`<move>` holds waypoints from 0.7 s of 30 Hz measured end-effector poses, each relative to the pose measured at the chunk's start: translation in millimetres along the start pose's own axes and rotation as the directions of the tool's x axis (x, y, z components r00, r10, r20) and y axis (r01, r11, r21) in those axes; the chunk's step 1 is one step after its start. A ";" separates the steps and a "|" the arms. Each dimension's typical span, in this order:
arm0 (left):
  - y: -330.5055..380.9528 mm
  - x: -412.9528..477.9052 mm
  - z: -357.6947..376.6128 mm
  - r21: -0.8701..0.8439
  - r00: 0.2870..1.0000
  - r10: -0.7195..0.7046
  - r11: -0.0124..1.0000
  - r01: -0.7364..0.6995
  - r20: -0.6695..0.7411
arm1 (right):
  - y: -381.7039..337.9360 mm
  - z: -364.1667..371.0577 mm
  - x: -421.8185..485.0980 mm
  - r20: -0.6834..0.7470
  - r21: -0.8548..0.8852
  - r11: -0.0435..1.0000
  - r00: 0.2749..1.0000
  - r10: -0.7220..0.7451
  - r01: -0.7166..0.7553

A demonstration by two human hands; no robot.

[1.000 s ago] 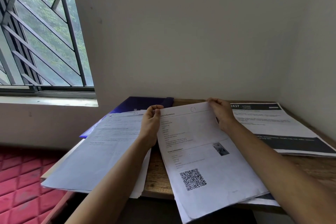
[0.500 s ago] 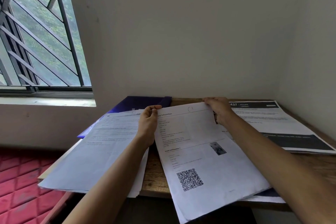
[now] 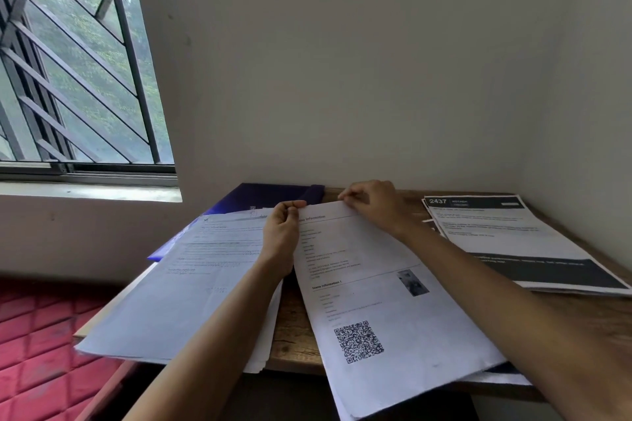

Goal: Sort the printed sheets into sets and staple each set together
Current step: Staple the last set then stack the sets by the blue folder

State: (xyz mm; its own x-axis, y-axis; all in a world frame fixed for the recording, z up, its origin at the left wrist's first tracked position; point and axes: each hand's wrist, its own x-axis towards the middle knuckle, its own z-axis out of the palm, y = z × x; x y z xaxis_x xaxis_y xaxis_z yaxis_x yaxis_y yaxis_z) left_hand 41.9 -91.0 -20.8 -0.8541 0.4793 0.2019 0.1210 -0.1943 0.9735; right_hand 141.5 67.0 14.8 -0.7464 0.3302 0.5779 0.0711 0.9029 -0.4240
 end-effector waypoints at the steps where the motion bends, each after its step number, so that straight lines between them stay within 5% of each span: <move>1: -0.1 -0.2 0.1 0.003 1.000 0.008 1.000 -0.008 -0.003 | -3.4 2.8 -1.2 0.019 0.018 1.000 1.000 -0.024 0.024; 14: 1.0 0.2 -1.6 -0.015 1.000 0.025 1.000 -0.025 0.010 | 39.4 -28.2 -6.0 -0.038 0.004 0.986 0.985 0.169 -0.169; 21: 0.7 -0.1 -2.9 -0.019 0.999 0.035 0.999 -0.034 0.024 | 23.3 -23.2 -2.4 0.061 0.013 0.995 0.994 0.095 -0.096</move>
State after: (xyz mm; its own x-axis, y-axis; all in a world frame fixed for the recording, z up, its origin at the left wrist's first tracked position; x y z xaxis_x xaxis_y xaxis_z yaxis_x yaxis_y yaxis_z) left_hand 40.6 -93.6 -20.4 -0.8368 0.4930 0.2381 0.1407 -0.2266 0.9638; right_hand 160.3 93.7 19.7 -0.7754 0.3971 0.4910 0.1339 0.8632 -0.4868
